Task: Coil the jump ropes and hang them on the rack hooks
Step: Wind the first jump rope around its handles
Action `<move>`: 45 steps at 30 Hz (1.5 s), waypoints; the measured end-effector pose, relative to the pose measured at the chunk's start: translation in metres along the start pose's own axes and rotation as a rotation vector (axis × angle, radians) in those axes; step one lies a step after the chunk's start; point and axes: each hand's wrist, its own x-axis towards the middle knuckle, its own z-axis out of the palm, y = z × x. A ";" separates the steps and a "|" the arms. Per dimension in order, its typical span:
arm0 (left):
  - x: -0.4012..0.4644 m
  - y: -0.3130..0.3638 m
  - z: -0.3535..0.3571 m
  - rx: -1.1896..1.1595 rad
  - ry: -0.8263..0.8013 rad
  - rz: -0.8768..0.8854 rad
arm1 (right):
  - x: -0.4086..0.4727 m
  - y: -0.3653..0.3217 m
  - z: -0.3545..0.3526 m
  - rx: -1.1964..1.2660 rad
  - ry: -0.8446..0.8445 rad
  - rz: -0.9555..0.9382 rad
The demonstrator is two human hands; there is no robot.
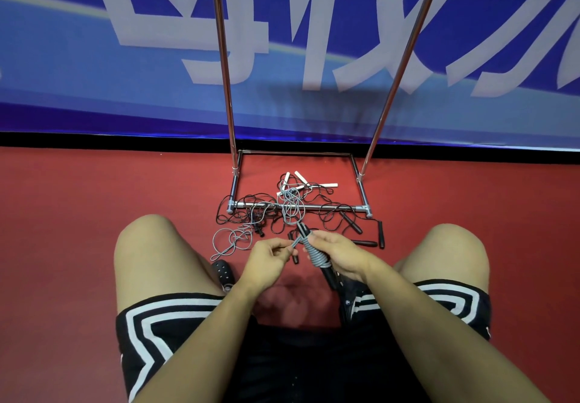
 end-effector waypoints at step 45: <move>-0.009 0.011 0.003 -0.181 -0.067 -0.055 | -0.015 -0.020 -0.002 0.061 0.055 -0.089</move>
